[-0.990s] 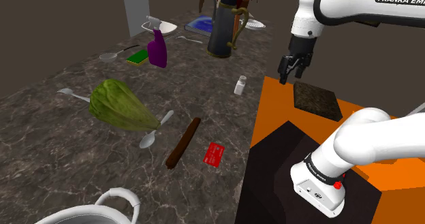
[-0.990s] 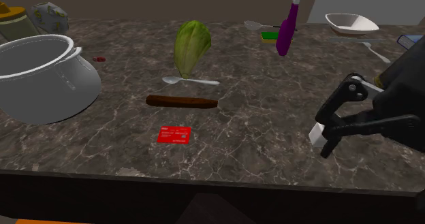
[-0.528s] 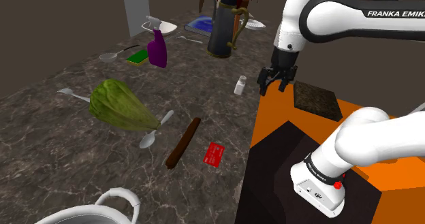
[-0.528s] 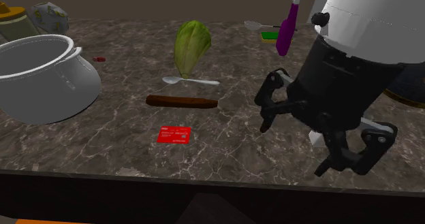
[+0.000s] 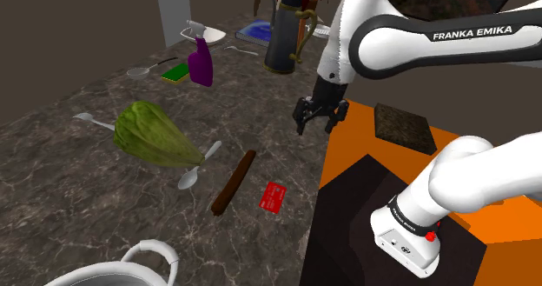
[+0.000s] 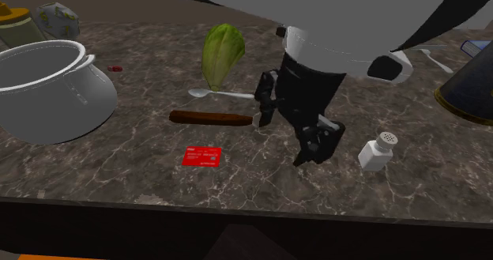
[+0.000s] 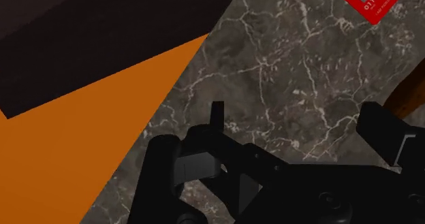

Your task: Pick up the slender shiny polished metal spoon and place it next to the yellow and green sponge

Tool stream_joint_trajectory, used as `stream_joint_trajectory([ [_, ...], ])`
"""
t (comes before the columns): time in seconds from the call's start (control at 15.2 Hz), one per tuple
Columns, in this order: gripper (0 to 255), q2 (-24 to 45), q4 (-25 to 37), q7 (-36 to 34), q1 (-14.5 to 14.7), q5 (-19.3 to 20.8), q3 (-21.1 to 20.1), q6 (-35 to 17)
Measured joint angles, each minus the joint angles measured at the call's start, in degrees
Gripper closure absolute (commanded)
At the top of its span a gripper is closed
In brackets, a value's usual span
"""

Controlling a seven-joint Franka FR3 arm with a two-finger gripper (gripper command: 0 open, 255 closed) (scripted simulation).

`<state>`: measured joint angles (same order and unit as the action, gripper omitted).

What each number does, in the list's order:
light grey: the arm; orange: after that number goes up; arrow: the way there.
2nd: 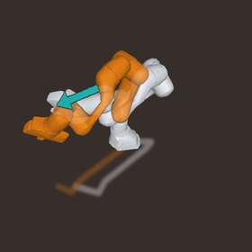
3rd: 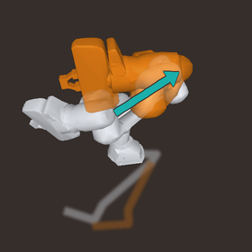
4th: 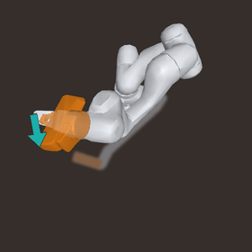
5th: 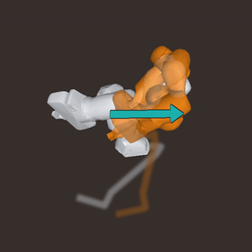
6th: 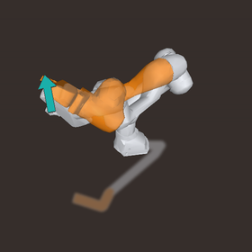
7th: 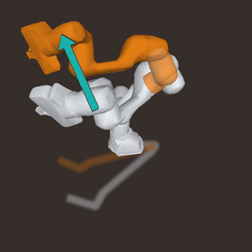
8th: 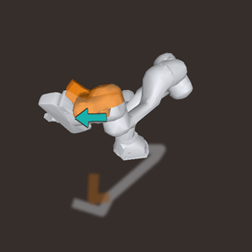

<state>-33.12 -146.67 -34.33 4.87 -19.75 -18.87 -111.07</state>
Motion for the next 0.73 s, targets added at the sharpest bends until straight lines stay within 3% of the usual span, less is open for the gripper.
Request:
stream_joint_trajectory([
  [0.4, 0, 9.2, 3.4, -10.1, 0.2, -3.6, -7.0, -10.7],
  [0.73, 0, 19.1, 9.0, -19.6, -0.9, -2.4, -12.6, -19.3],
])
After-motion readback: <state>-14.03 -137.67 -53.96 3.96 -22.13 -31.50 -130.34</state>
